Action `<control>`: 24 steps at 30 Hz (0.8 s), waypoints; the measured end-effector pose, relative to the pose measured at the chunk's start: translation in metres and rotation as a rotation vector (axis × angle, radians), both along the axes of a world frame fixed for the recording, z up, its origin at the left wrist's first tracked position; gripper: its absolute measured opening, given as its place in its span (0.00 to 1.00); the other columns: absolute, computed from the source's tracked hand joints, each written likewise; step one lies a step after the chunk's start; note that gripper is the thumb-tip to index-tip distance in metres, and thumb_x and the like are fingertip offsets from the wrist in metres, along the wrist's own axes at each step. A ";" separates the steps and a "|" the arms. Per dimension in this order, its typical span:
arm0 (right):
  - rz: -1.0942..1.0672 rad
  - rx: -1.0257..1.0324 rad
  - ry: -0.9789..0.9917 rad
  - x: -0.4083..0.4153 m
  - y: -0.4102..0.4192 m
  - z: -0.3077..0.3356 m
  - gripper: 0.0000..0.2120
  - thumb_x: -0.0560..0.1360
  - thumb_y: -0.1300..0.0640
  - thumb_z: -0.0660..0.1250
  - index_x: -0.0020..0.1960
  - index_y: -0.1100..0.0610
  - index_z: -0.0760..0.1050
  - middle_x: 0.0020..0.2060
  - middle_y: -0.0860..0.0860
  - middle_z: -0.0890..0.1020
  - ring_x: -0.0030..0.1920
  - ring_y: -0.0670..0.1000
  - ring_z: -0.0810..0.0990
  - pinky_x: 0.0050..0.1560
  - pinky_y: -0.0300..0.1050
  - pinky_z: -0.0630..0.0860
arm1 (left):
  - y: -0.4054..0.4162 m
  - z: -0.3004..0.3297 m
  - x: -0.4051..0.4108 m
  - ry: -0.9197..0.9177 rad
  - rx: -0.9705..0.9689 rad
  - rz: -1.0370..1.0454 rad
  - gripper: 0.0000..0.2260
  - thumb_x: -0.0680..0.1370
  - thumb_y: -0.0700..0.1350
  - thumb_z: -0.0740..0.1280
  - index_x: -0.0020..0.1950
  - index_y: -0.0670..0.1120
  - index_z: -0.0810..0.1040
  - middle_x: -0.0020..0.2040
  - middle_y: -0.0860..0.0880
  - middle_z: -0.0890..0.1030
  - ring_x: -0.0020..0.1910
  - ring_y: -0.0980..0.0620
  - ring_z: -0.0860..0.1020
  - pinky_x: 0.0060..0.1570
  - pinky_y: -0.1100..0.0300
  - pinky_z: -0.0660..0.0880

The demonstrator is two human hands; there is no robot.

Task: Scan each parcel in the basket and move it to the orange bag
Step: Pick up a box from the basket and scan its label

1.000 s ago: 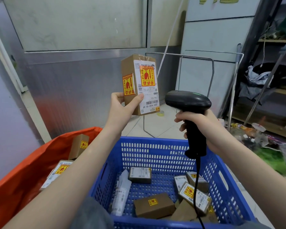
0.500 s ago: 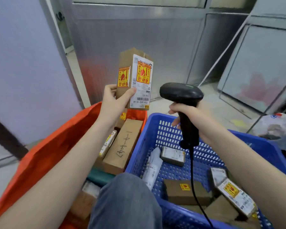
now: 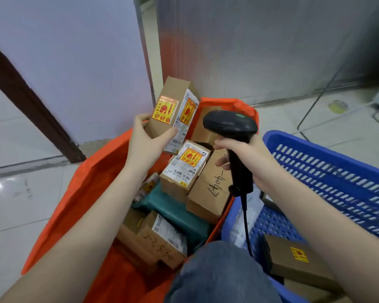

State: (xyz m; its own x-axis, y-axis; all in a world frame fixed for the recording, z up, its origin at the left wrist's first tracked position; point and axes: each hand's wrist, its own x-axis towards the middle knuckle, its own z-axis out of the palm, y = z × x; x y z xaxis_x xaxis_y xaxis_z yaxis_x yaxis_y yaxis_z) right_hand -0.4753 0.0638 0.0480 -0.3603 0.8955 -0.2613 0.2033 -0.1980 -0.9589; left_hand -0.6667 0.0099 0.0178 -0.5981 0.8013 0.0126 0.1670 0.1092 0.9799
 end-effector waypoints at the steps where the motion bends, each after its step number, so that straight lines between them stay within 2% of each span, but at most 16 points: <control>1: 0.007 -0.006 -0.004 -0.007 0.002 -0.007 0.08 0.74 0.61 0.69 0.52 0.57 0.78 0.38 0.50 0.84 0.29 0.51 0.82 0.30 0.40 0.76 | 0.000 -0.007 -0.006 0.023 -0.010 0.005 0.23 0.72 0.48 0.75 0.61 0.53 0.66 0.53 0.60 0.72 0.58 0.56 0.74 0.54 0.61 0.76; 4: 0.023 -0.031 -0.011 -0.023 0.006 -0.024 0.13 0.73 0.63 0.70 0.57 0.59 0.77 0.43 0.53 0.82 0.28 0.51 0.81 0.29 0.40 0.75 | 0.002 -0.025 -0.021 0.076 -0.018 0.010 0.25 0.71 0.47 0.76 0.63 0.51 0.68 0.59 0.56 0.73 0.62 0.56 0.72 0.55 0.66 0.72; 6: 0.033 -0.046 -0.017 -0.028 0.007 -0.032 0.14 0.72 0.63 0.70 0.57 0.58 0.77 0.43 0.53 0.82 0.29 0.50 0.81 0.28 0.39 0.75 | 0.006 -0.034 -0.025 0.078 -0.009 -0.007 0.25 0.71 0.48 0.76 0.63 0.50 0.69 0.63 0.53 0.73 0.64 0.56 0.71 0.62 0.61 0.71; 8: 0.035 -0.051 -0.031 -0.029 0.009 -0.037 0.13 0.72 0.62 0.70 0.56 0.58 0.77 0.43 0.54 0.83 0.29 0.50 0.81 0.29 0.39 0.76 | 0.010 -0.038 -0.024 0.099 -0.007 -0.029 0.23 0.72 0.48 0.75 0.62 0.51 0.69 0.63 0.53 0.73 0.64 0.57 0.71 0.64 0.60 0.70; 13: 0.025 -0.044 -0.046 -0.017 0.012 -0.035 0.10 0.73 0.61 0.70 0.54 0.58 0.78 0.42 0.54 0.83 0.31 0.51 0.82 0.30 0.40 0.77 | 0.014 -0.030 -0.009 0.147 0.000 -0.065 0.21 0.74 0.48 0.72 0.65 0.51 0.70 0.66 0.54 0.72 0.65 0.58 0.70 0.59 0.68 0.66; 17: -0.010 -0.005 -0.028 0.002 0.009 -0.020 0.07 0.73 0.61 0.70 0.51 0.57 0.78 0.40 0.51 0.83 0.31 0.50 0.83 0.32 0.40 0.77 | 0.015 -0.013 0.007 0.170 0.024 -0.113 0.20 0.75 0.50 0.72 0.65 0.52 0.70 0.68 0.53 0.72 0.66 0.58 0.70 0.61 0.66 0.67; 20: -0.048 0.010 -0.003 0.023 0.005 -0.004 0.06 0.73 0.62 0.70 0.50 0.58 0.78 0.39 0.52 0.83 0.30 0.50 0.82 0.32 0.40 0.76 | 0.016 0.005 0.029 0.203 0.052 -0.164 0.20 0.75 0.50 0.71 0.65 0.52 0.70 0.68 0.54 0.72 0.66 0.58 0.69 0.55 0.73 0.65; 24: -0.092 0.063 0.004 0.065 -0.003 0.019 0.03 0.73 0.63 0.70 0.47 0.58 0.78 0.36 0.51 0.81 0.28 0.50 0.82 0.29 0.38 0.75 | 0.019 0.033 0.067 0.216 0.099 -0.233 0.20 0.75 0.51 0.71 0.65 0.53 0.71 0.66 0.55 0.73 0.64 0.60 0.69 0.55 0.73 0.64</control>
State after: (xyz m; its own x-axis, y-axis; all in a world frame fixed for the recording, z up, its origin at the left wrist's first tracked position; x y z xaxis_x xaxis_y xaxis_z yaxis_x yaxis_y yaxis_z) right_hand -0.4106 0.0605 0.0669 -0.2768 0.9395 -0.2017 0.1829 -0.1545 -0.9709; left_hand -0.5995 0.0294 0.0506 -0.3739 0.9048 0.2039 0.3809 -0.0507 0.9232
